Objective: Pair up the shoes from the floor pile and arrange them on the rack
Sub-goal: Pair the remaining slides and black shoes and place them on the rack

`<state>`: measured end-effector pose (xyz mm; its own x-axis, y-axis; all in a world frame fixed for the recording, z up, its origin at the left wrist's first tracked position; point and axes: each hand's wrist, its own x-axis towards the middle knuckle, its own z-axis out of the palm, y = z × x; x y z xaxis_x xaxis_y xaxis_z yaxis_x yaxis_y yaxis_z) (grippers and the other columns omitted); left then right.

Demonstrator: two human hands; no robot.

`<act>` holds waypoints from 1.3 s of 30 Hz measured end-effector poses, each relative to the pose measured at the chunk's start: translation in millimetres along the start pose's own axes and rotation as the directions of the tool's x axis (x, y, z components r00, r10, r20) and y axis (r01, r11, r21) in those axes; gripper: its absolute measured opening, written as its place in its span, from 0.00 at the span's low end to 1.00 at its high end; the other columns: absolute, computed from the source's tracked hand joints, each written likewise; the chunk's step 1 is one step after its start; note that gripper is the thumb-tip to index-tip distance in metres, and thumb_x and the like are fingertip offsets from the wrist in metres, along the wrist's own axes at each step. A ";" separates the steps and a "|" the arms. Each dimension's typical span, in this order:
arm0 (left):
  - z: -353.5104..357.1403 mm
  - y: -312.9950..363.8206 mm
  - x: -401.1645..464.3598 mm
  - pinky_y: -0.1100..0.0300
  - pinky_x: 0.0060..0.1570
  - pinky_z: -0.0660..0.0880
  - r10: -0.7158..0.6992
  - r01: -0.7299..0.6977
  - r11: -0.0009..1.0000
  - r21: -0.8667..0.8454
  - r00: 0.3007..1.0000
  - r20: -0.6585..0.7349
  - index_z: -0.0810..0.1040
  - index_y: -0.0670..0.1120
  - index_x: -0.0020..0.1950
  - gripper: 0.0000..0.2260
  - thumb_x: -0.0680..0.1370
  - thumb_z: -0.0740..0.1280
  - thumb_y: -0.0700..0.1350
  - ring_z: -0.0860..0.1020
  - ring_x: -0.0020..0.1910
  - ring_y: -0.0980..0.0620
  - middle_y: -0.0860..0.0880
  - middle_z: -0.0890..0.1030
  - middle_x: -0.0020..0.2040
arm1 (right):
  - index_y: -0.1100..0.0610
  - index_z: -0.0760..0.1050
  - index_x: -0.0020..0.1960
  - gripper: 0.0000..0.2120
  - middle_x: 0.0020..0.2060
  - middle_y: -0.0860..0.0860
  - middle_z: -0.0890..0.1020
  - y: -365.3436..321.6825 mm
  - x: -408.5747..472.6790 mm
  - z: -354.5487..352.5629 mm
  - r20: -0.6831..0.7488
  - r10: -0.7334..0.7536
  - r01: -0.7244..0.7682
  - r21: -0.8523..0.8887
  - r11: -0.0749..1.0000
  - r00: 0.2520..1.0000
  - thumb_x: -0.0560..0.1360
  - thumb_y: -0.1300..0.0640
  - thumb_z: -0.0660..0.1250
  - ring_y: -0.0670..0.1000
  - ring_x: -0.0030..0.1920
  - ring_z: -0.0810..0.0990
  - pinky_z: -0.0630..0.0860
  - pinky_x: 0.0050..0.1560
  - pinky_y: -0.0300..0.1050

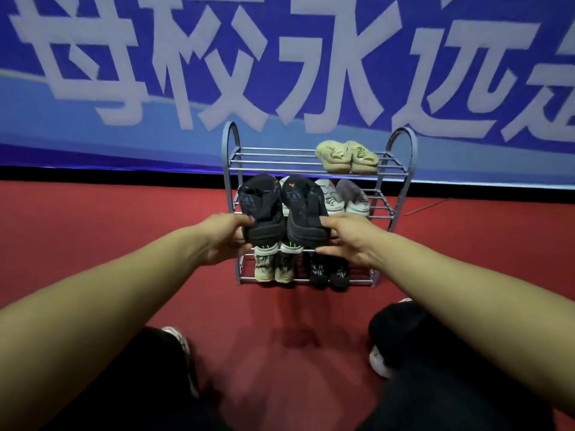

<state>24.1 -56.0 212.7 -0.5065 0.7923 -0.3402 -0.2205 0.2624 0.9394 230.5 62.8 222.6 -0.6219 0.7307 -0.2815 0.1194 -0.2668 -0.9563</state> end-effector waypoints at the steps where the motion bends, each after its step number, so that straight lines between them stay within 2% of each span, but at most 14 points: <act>1: 1.9 13.3 2.3 0.62 0.29 0.76 0.012 -0.012 1.000 -0.003 1.000 0.007 0.74 0.45 0.48 0.03 0.77 0.66 0.42 0.73 0.32 0.51 0.45 0.73 0.33 | 0.56 0.76 0.47 0.04 0.42 0.53 0.82 -10.0 1.2 0.0 -0.023 -0.025 0.026 0.013 1.000 0.999 0.80 0.60 0.63 0.49 0.41 0.81 0.80 0.35 0.46; 3: 4.5 38.4 11.2 0.63 0.26 0.75 0.042 -0.042 0.999 -0.009 0.999 0.013 0.72 0.45 0.47 0.03 0.77 0.65 0.43 0.69 0.28 0.52 0.47 0.68 0.29 | 0.57 0.75 0.51 0.03 0.44 0.55 0.82 -27.5 8.7 1.0 -0.075 -0.064 0.066 0.028 0.997 0.995 0.80 0.60 0.63 0.50 0.41 0.81 0.80 0.35 0.47; 5: 7.7 62.9 25.0 0.64 0.23 0.70 0.092 -0.092 0.995 -0.035 0.996 -0.006 0.70 0.46 0.46 0.04 0.77 0.64 0.42 0.62 0.22 0.54 0.50 0.62 0.23 | 0.58 0.75 0.54 0.04 0.48 0.55 0.82 -43.8 20.5 2.7 -0.109 -0.090 0.096 0.051 0.994 0.990 0.80 0.60 0.64 0.51 0.43 0.82 0.80 0.35 0.48; 7: 10.6 85.4 42.1 0.66 0.20 0.63 0.138 -0.141 0.986 -0.084 0.989 -0.044 0.69 0.46 0.44 0.04 0.78 0.62 0.41 0.57 0.18 0.55 0.51 0.59 0.20 | 0.59 0.76 0.54 0.04 0.49 0.55 0.83 -61.3 36.7 5.7 -0.133 -0.096 0.106 0.072 0.992 0.986 0.79 0.60 0.65 0.51 0.43 0.82 0.80 0.36 0.47; 9: 12.6 104.3 60.3 0.66 0.20 0.61 0.153 -0.160 0.982 -0.099 0.985 -0.079 0.70 0.44 0.44 0.04 0.79 0.61 0.41 0.57 0.18 0.55 0.51 0.59 0.20 | 0.59 0.77 0.58 0.09 0.50 0.55 0.83 -77.9 58.2 9.1 -0.150 -0.088 0.102 0.083 0.991 0.985 0.79 0.60 0.66 0.51 0.42 0.82 0.80 0.34 0.45; 12: 14.5 124.9 91.4 0.65 0.20 0.61 0.156 -0.165 0.981 -0.100 0.983 -0.095 0.70 0.44 0.44 0.04 0.79 0.61 0.40 0.58 0.17 0.55 0.50 0.61 0.22 | 0.59 0.78 0.58 0.09 0.50 0.55 0.84 -98.5 97.6 12.4 -0.165 -0.072 0.089 0.098 0.991 0.984 0.79 0.60 0.66 0.50 0.43 0.83 0.81 0.34 0.45; 15: 15.5 137.8 126.9 0.64 0.21 0.62 0.144 -0.156 0.983 -0.093 0.981 -0.126 0.72 0.44 0.42 0.06 0.79 0.60 0.39 0.60 0.17 0.56 0.49 0.64 0.27 | 0.61 0.78 0.59 0.10 0.53 0.56 0.84 -114.5 143.7 11.1 -0.181 -0.037 0.053 0.088 0.995 0.983 0.79 0.60 0.66 0.54 0.51 0.83 0.82 0.39 0.48; 19: 13.5 140.6 182.0 0.64 0.22 0.63 0.110 -0.121 0.991 -0.053 0.979 -0.174 0.71 0.44 0.40 0.08 0.79 0.60 0.39 0.61 0.19 0.55 0.48 0.66 0.29 | 0.61 0.77 0.61 0.12 0.54 0.56 0.83 -123.6 206.4 7.3 -0.242 -0.027 0.040 0.053 0.998 0.970 0.78 0.59 0.66 0.55 0.51 0.83 0.83 0.33 0.45; 22: 12.0 136.9 220.3 0.61 0.27 0.62 0.103 -0.112 0.993 -0.033 0.973 -0.209 0.73 0.43 0.40 0.09 0.80 0.59 0.38 0.64 0.25 0.53 0.46 0.69 0.32 | 0.61 0.77 0.61 0.12 0.54 0.56 0.83 -125.5 246.1 5.9 -0.254 -0.014 0.023 0.033 0.999 0.967 0.79 0.60 0.66 0.54 0.48 0.83 0.83 0.30 0.43; 27: 1.4 128.5 271.9 0.59 0.29 0.64 0.103 -0.087 0.993 0.082 0.968 -0.229 0.75 0.41 0.41 0.08 0.79 0.60 0.39 0.68 0.32 0.50 0.43 0.72 0.37 | 0.61 0.76 0.59 0.09 0.57 0.57 0.82 -121.6 293.9 8.6 -0.215 0.032 -0.037 -0.021 0.999 0.976 0.80 0.60 0.63 0.56 0.53 0.83 0.83 0.30 0.47; 29: -4.3 124.7 281.9 0.63 0.26 0.68 0.095 -0.058 0.981 0.184 0.975 -0.200 0.76 0.40 0.47 0.06 0.79 0.60 0.40 0.72 0.33 0.48 0.41 0.74 0.40 | 0.62 0.75 0.63 0.13 0.61 0.57 0.80 -114.3 305.5 11.3 -0.193 0.068 -0.086 -0.089 0.992 0.979 0.80 0.60 0.63 0.57 0.51 0.83 0.81 0.25 0.44; 31: -8.9 124.1 286.5 0.65 0.23 0.69 0.088 -0.049 0.963 0.264 0.986 -0.139 0.76 0.39 0.49 0.08 0.80 0.59 0.41 0.77 0.34 0.46 0.40 0.76 0.40 | 0.62 0.74 0.65 0.14 0.64 0.57 0.78 -106.8 314.1 12.8 -0.172 0.094 -0.113 -0.102 0.988 0.981 0.81 0.60 0.62 0.57 0.50 0.83 0.80 0.25 0.42; 34: -12.1 129.2 284.8 0.62 0.28 0.69 0.087 -0.058 0.943 0.328 0.993 -0.074 0.75 0.42 0.45 0.09 0.82 0.58 0.42 0.78 0.35 0.46 0.42 0.77 0.38 | 0.62 0.73 0.66 0.14 0.65 0.56 0.77 -102.9 317.9 12.5 -0.165 0.101 -0.108 -0.037 0.993 0.981 0.81 0.60 0.61 0.57 0.50 0.83 0.80 0.26 0.42; 39: -10.8 132.9 274.3 0.61 0.29 0.70 0.093 -0.066 0.929 0.365 0.994 -0.055 0.73 0.43 0.43 0.12 0.83 0.57 0.43 0.76 0.33 0.49 0.43 0.76 0.38 | 0.63 0.73 0.65 0.13 0.60 0.55 0.80 -96.1 316.7 17.6 -0.228 0.077 -0.060 0.077 0.995 0.971 0.82 0.63 0.59 0.53 0.35 0.83 0.81 0.27 0.44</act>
<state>-153.1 190.3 243.8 -0.5701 0.7815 -0.2536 0.1332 0.3925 0.9101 8.5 308.8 226.7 -0.4177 0.8323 -0.3645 0.0966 -0.3583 -0.9286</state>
